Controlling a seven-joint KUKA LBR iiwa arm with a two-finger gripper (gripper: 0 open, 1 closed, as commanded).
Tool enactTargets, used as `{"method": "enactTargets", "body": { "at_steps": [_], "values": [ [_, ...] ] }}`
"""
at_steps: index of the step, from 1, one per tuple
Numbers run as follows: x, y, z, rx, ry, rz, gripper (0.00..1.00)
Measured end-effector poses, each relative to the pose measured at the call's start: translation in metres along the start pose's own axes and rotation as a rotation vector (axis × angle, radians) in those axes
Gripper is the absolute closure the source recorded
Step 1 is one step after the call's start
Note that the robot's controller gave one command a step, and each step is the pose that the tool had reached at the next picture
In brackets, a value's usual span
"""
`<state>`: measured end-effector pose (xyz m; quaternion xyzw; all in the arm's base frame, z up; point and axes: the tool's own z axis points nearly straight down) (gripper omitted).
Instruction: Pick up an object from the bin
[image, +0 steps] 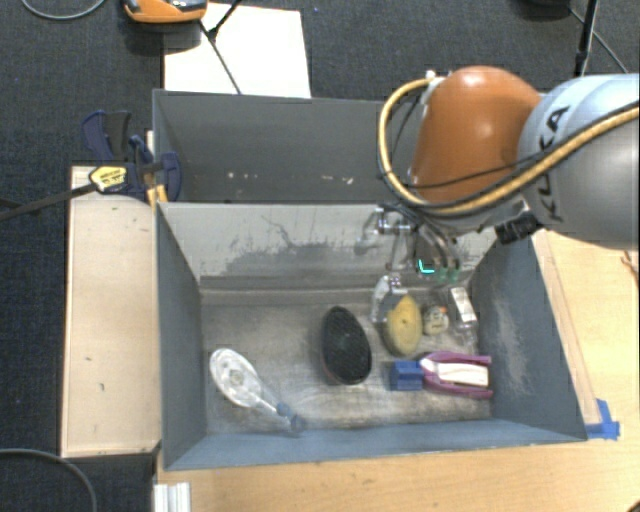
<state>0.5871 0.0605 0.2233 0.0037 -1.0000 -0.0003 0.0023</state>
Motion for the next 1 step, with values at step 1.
{"method": "enactTargets", "body": {
  "at_steps": [1],
  "values": [
    [0.0083,-0.0020,0.1212,0.001,-0.003,-0.401,0.00]
  ]
}}
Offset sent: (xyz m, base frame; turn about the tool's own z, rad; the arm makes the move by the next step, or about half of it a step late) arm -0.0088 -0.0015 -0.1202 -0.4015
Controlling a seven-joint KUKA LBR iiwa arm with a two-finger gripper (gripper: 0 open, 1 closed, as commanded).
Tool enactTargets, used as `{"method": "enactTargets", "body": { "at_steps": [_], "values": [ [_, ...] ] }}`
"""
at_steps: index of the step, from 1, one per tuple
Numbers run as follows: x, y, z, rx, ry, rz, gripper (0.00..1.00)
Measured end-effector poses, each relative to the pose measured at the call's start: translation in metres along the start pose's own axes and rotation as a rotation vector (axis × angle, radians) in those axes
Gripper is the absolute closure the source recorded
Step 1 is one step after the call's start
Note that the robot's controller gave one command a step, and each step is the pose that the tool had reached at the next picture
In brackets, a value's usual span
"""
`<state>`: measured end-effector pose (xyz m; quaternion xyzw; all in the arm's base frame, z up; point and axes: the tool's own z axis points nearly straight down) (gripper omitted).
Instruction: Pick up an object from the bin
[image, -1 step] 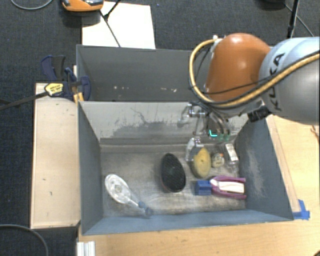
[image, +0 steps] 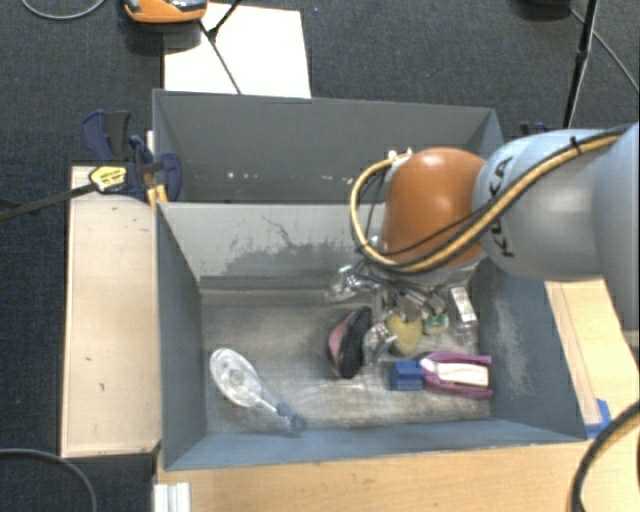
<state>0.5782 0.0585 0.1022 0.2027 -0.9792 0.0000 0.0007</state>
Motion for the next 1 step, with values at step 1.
{"method": "enactTargets", "body": {
  "at_steps": [1],
  "values": [
    [-0.0014,-0.0008,-0.0027,0.002,-0.005,0.005,1.00]
  ]
}}
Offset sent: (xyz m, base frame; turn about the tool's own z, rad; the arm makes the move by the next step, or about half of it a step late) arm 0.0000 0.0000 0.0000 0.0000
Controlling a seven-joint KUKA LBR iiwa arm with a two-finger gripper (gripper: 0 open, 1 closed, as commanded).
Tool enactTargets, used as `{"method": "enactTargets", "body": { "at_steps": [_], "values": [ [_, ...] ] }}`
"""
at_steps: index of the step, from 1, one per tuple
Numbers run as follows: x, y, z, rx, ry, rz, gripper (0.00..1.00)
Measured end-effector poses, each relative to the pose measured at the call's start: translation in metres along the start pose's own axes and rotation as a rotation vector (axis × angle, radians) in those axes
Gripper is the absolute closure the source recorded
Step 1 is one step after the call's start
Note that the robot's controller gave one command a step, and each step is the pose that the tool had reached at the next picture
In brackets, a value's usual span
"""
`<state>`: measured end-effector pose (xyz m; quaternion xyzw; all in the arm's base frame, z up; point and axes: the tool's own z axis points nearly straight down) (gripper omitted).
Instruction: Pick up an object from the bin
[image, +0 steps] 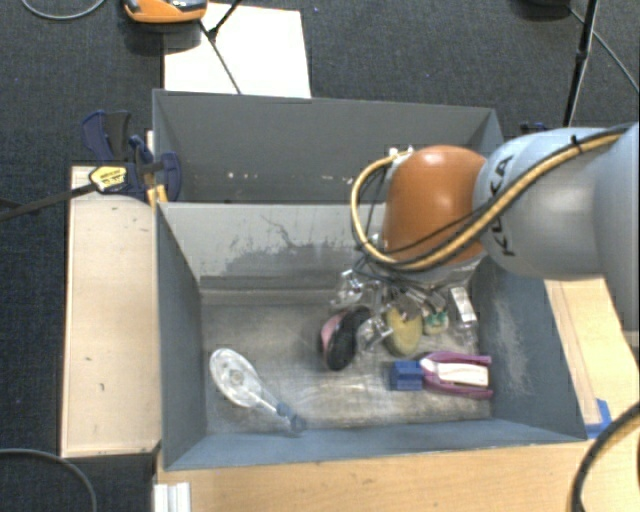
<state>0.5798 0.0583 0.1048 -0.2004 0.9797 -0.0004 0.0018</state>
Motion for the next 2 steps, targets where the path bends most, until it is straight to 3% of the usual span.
{"method": "enactTargets", "body": {
  "at_steps": [1,2],
  "values": [
    [0.008,0.001,-0.090,0.001,-0.006,0.022,1.00],
    [0.015,0.026,-0.164,0.001,-0.007,-0.034,1.00]
  ]
}}
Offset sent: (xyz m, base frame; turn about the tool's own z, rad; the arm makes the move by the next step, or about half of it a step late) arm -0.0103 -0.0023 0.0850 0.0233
